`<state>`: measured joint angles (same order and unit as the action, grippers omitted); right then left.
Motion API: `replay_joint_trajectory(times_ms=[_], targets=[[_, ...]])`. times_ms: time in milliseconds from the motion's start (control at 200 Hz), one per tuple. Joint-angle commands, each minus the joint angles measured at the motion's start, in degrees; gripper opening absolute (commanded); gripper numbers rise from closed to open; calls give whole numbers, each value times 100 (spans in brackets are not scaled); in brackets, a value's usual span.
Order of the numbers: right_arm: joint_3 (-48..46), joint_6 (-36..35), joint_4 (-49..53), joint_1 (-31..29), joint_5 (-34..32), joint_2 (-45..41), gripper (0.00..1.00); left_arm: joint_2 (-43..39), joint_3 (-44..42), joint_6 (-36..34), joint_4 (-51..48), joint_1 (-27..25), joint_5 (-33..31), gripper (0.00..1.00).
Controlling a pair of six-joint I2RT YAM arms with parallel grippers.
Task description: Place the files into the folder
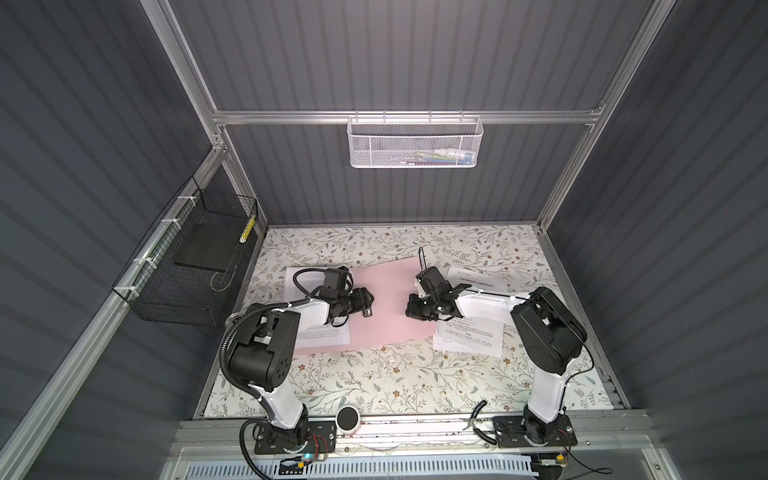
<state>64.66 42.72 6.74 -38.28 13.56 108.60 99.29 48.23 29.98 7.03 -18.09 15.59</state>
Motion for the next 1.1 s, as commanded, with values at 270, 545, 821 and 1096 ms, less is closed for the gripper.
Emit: replay_joint_trajectory(times_ms=[270,545,821,1096], targets=[[457,114,-65,-240,296,289,0,196,82,231,496,-203,286,65],[1088,52,172,-490,270,585,0,-8,13,479,571,-283,135,65],[1741,17,420,-723,295,945,3,-895,17,461,85,-283,-174,70],[2147,70,525,-878,341,1228,11,-2477,-422,184,-1045,-283,-1061,69]])
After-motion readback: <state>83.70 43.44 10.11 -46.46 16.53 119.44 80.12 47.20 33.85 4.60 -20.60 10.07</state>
